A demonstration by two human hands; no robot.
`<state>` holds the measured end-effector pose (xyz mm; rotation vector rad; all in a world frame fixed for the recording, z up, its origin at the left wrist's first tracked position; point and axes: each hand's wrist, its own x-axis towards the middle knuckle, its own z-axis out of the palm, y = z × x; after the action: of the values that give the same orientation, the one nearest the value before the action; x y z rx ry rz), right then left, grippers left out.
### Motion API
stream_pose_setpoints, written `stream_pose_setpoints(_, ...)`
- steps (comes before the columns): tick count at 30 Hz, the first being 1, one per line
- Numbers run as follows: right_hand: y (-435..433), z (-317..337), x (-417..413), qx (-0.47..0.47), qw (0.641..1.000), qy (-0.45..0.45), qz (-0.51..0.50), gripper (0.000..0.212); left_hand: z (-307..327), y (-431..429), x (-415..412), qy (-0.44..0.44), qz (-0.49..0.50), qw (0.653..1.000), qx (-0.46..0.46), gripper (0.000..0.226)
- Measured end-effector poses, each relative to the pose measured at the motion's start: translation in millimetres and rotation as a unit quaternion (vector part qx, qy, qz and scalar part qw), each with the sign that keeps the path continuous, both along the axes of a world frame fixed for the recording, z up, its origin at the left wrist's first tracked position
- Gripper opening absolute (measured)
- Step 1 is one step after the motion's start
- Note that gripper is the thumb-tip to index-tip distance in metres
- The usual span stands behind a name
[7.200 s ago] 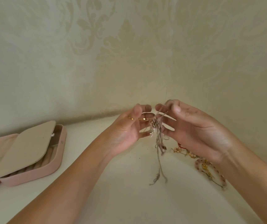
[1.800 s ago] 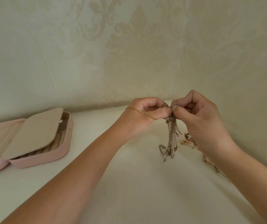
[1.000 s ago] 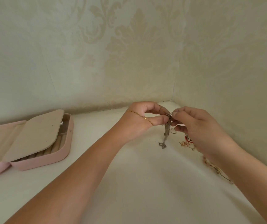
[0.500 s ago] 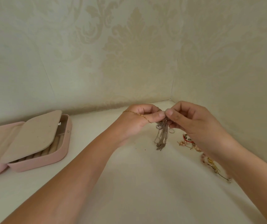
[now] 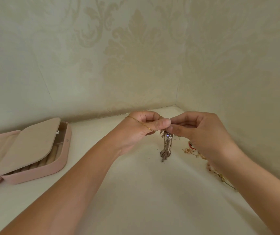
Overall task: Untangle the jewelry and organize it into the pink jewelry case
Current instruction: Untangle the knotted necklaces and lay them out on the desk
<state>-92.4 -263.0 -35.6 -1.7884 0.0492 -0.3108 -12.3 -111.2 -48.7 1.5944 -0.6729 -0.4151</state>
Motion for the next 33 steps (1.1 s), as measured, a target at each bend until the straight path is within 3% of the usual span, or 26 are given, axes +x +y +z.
stream_pose_setpoints(4, -1, 1, 0, 0.018, 1.0, 0.004, -0.007, 0.005, -1, 1, 0, 0.01, -0.037, 0.999, -0.017, 0.017)
stream_pose_setpoints(6, -1, 0, 0, 0.053, 0.998, 0.023, 0.01, 0.005, 1, 3, 1, 0.027, -0.048, 0.998, -0.022, 0.03)
stream_pose_setpoints(9, -2, 0, 2, 0.107, 0.992, 0.052, 0.046, 0.018, 2, 5, 2, 0.037, -0.065, 0.997, -0.022, 0.035)
stream_pose_setpoints(13, -3, 3, 1, 0.218, 0.967, 0.073, 0.108, 0.016, 1, 4, 3, 0.05, -0.096, 0.993, -0.055, 0.031)
stream_pose_setpoints(18, 4, -1, 4, 0.326, 0.935, 0.046, 0.132, 0.011, 0, 8, 10, 0.057, -0.121, 0.989, -0.068, 0.049)
stream_pose_setpoints(25, 13, -6, 2, 0.277, 0.949, -0.055, 0.143, 0.009, 9, 16, 6, 0.042, -0.159, 0.984, -0.063, 0.04)
stream_pose_setpoints(27, 13, 0, 0, 0.201, 0.969, -0.076, 0.122, 0.008, 9, 15, 5, 0.05, -0.147, 0.985, -0.072, 0.022)
stream_pose_setpoints(30, 13, 7, -3, 0.082, 0.989, -0.098, 0.072, 0.014, 5, 11, 6, 0.086, -0.131, 0.984, -0.083, 0.028)
stream_pose_setpoints(33, 12, 5, -3, 0.025, 0.993, -0.103, 0.043, 0.016, 1, 6, 7, 0.097, -0.132, 0.982, -0.091, 0.026)
